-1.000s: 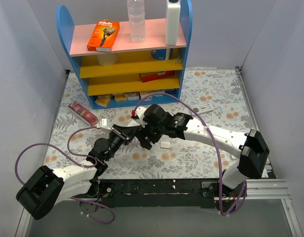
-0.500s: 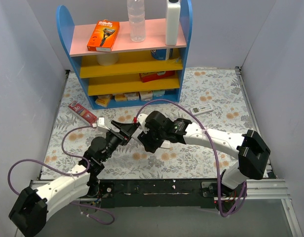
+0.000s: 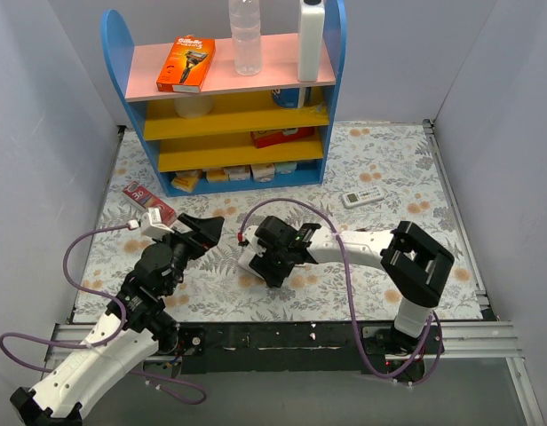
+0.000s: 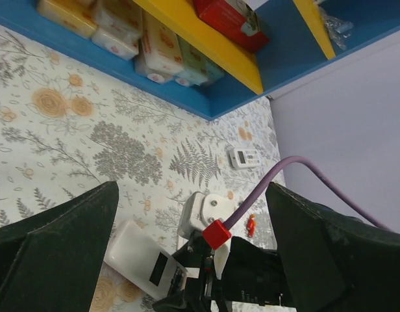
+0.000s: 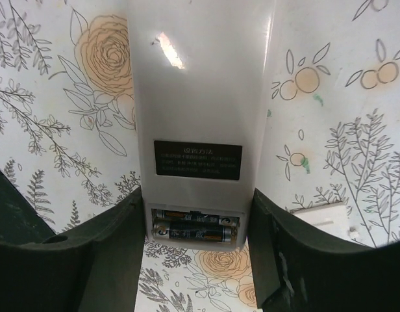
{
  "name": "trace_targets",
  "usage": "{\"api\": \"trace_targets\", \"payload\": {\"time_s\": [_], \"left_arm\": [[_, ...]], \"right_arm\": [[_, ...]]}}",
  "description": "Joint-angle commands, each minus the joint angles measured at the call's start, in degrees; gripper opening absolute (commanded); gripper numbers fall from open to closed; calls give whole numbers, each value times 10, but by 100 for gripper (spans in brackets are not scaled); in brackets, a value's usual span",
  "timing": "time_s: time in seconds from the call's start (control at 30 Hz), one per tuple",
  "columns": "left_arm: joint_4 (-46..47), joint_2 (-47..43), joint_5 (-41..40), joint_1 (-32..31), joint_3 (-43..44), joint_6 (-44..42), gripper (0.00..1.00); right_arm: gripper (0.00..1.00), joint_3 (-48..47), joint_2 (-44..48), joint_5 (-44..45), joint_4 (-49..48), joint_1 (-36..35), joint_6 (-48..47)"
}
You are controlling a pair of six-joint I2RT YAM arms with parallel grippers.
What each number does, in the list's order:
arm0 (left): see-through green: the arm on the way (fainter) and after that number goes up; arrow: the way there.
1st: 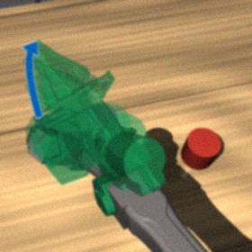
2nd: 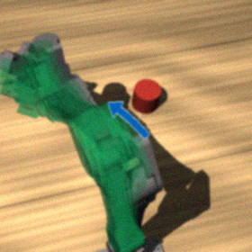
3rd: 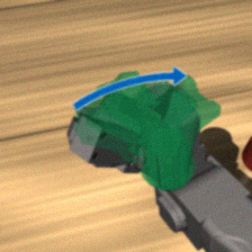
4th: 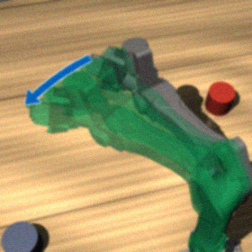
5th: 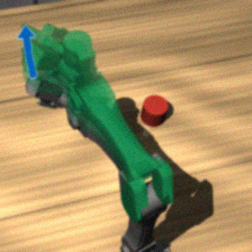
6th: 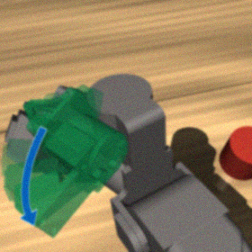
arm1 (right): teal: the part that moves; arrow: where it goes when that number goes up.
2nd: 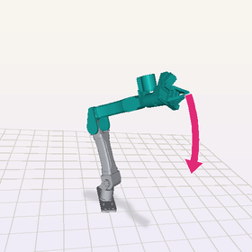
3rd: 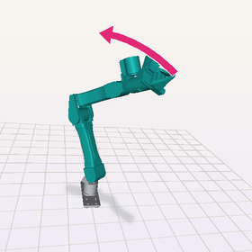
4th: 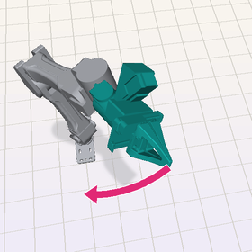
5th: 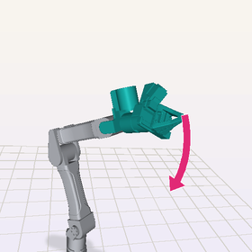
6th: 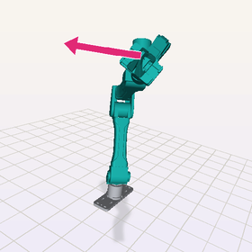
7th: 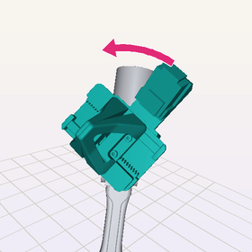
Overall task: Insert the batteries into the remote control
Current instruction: Place the remote control at the center of the board.
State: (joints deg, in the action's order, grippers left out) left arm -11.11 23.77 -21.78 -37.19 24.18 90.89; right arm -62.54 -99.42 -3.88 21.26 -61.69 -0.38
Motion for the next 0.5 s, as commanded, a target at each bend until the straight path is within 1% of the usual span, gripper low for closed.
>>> {"api": "trace_targets", "payload": {"time_s": [0.0, 0.07, 0.17, 0.2, 0.27, 0.3, 0.33, 0.43, 0.47], "left_arm": [[-65, -14, -48, 1, 23, -62, 98], [-67, -19, -50, 1, 30, -77, 98], [-66, -26, -49, 1, 35, -97, 98], [-64, -27, -49, 1, 36, -101, 98], [-62, -29, -42, 1, 37, -104, 98], [-60, -29, -38, 1, 37, -107, 98], [-58, -28, -31, 1, 38, -111, 98], [-54, -23, -27, 1, 39, -107, 98], [-53, -22, -22, 1, 38, -105, 98]], "right_arm": [[15, -5, -6, -17, -18, -4, -14], [18, -11, -20, -18, -16, -4, -20], [27, -27, -40, -11, 11, -4, -37], [34, -29, -46, -3, 17, -4, -42], [41, -33, -52, 9, 35, -4, -53], [48, -35, -52, 15, 41, -4, -58], [52, -37, -52, 17, 47, -4, -59], [64, -41, -43, 12, 60, -4, -65], [66, -41, -39, 10, 62, -4, -66]]}}
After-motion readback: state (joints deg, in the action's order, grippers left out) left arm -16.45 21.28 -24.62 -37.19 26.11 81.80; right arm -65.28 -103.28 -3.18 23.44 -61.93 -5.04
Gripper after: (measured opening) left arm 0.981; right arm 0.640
